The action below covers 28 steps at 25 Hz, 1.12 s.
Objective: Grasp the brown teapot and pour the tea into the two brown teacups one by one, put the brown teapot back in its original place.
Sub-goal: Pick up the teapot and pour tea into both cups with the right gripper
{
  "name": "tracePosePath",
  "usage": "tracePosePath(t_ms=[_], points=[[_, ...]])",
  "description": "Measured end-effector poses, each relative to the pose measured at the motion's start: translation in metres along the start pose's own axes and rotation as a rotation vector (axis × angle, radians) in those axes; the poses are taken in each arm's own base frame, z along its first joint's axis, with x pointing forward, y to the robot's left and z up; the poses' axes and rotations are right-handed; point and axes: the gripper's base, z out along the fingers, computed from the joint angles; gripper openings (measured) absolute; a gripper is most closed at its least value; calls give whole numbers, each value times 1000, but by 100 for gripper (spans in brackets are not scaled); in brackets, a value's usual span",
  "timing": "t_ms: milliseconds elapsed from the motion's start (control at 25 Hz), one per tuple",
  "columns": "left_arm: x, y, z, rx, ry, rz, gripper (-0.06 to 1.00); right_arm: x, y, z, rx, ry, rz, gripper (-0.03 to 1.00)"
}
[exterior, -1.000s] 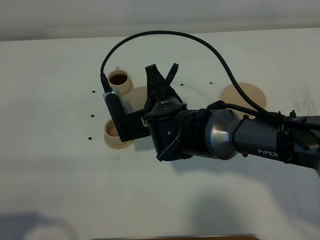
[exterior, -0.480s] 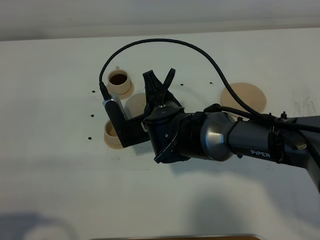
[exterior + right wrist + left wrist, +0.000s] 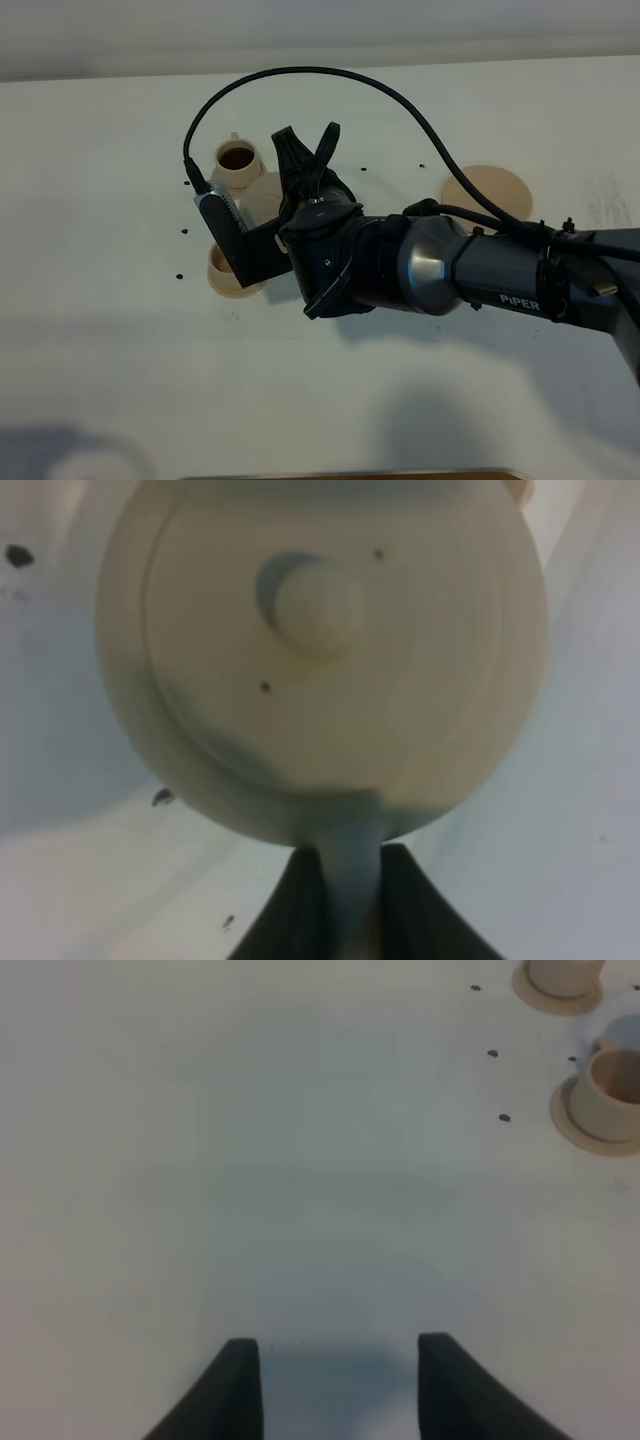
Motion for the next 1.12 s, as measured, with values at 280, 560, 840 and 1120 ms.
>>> tracePosePath(t_ms=[280,560,840,1120], points=[[0,0,0,0,0,0,43,0,0,0,2,4,-60,9],[0,0,0,0,0,0,43,1,-1,0,9,6,-93,9],[0,0,0,0,0,0,43,1,-4,-1,19,17,-96,9],[0,0,0,0,0,0,43,3,-7,-1,38,41,-120,9]])
